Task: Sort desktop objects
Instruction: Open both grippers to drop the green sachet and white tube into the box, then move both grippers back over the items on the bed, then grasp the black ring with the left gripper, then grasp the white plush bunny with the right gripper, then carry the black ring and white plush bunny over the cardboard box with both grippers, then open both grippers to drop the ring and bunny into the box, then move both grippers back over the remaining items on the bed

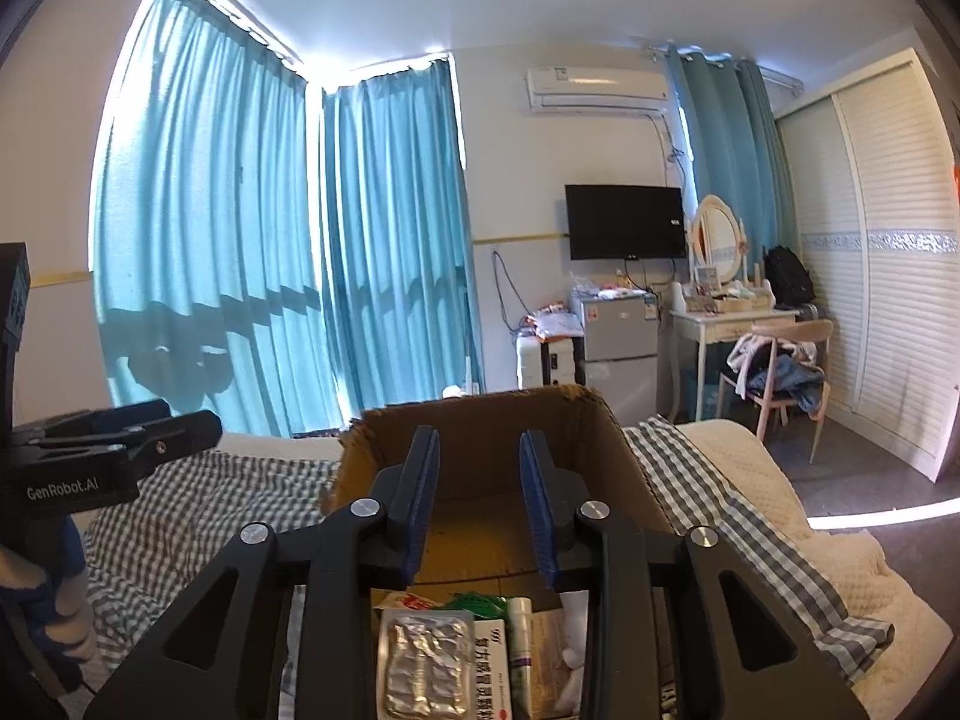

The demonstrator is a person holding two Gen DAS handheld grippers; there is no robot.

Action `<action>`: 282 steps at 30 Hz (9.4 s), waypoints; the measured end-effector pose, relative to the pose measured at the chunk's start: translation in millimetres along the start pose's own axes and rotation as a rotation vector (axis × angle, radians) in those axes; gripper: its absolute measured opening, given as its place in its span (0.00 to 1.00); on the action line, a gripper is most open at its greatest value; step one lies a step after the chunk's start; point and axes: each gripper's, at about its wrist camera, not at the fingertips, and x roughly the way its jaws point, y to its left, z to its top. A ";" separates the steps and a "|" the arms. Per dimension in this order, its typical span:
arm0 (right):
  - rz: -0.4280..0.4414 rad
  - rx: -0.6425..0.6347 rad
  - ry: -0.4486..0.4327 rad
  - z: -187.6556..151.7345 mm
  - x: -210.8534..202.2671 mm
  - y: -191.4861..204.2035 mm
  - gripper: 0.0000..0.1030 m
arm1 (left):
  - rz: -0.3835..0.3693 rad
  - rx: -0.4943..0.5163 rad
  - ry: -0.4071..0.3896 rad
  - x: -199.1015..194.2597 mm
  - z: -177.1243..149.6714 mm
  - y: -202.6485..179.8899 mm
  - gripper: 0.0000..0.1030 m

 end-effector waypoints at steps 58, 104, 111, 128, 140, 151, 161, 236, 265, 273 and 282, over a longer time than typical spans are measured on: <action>0.364 -0.384 0.220 -110.4 -1.1 166.7 0.85 | 0.302 -0.168 0.217 -38.7 -116.6 153.3 0.88; 0.497 -0.076 0.751 -210.8 90.9 117.7 0.74 | -0.030 -0.130 0.667 73.4 -223.5 116.1 0.58; 0.442 -0.088 0.704 -202.1 84.9 117.1 0.62 | -0.004 -0.112 0.629 62.2 -212.6 113.3 0.54; 0.380 -0.190 0.650 -184.4 69.1 111.3 0.00 | 0.010 -0.095 0.507 29.7 -184.0 114.5 0.54; 0.385 -0.248 0.892 -224.3 89.1 122.8 0.55 | 0.045 -0.135 0.373 -5.3 -150.7 127.1 0.53; 0.358 -0.293 0.662 -182.0 61.8 127.2 0.48 | 0.083 -0.169 0.248 -49.4 -118.5 142.1 0.54; 0.358 -0.251 0.357 -99.7 8.7 128.8 0.48 | 0.099 -0.190 0.112 -81.6 -83.8 130.7 0.54; -0.083 0.021 0.223 -39.1 54.0 -36.0 0.80 | -0.164 0.018 0.032 89.7 17.6 -74.0 0.94; 0.114 -0.140 -0.027 -5.0 -4.5 94.7 1.00 | 0.257 -0.039 -0.235 -76.3 6.7 69.3 1.00; 0.143 -0.191 -0.068 -27.2 3.9 138.6 1.00 | 0.320 -0.022 -0.164 -67.6 -17.2 107.2 1.00; 0.291 -0.245 -0.015 -55.4 15.0 181.6 1.00 | 0.325 -0.080 0.026 -37.4 -51.1 141.8 1.00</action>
